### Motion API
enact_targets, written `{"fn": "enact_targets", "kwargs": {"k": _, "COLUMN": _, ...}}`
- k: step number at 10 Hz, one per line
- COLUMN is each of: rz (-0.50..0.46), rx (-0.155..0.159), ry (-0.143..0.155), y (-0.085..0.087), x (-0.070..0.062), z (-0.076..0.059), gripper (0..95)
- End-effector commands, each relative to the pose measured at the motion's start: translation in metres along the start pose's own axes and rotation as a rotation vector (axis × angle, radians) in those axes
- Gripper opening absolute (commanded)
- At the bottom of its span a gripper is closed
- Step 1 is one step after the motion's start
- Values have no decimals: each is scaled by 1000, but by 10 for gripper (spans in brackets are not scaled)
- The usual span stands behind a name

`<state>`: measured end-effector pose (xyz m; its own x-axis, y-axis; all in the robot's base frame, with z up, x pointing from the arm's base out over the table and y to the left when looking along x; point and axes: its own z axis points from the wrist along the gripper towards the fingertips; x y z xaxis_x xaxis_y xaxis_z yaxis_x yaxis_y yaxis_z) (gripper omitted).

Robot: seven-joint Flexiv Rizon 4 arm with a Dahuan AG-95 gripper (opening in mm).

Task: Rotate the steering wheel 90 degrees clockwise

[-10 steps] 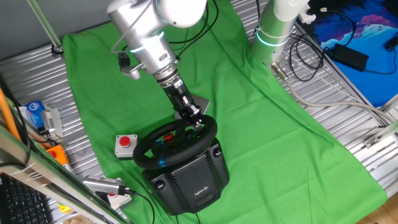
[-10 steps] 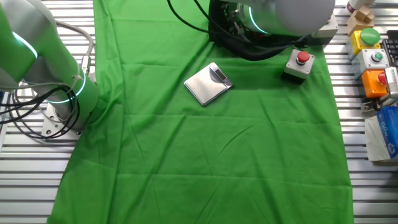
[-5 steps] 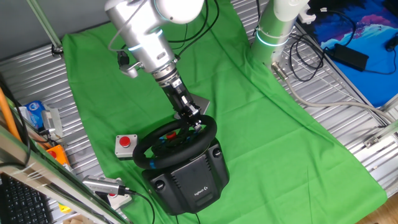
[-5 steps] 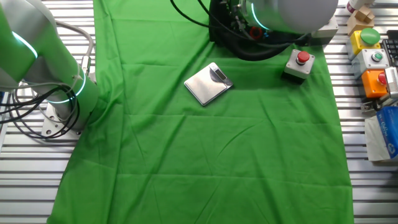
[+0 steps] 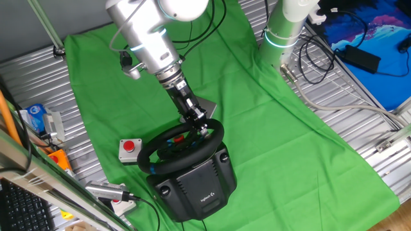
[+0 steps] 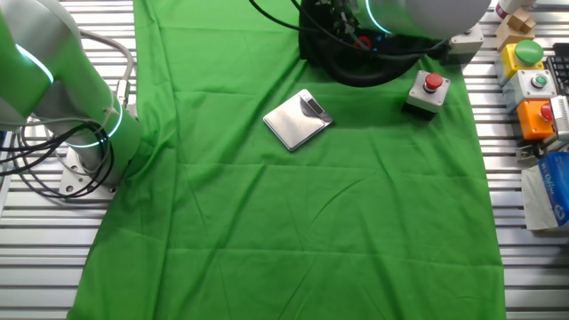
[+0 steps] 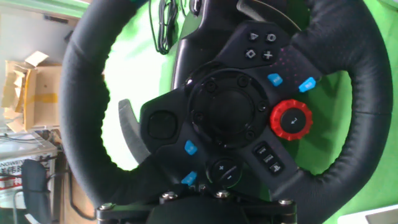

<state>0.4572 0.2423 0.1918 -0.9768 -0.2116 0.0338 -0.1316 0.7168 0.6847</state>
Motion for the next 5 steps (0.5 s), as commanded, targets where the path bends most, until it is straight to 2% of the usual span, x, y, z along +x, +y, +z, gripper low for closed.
{"fn": "enact_targets", "kwargs": {"k": 1, "rz": 2, "rx": 2, "ry": -3, "y": 2, "x": -6, "z": 3, "gripper": 0}}
{"fn": "enact_targets", "kwargs": {"k": 5, "rz": 31, "rx": -3, "ry": -11, "y": 16, "x": -22, "z": 6, "gripper": 0}}
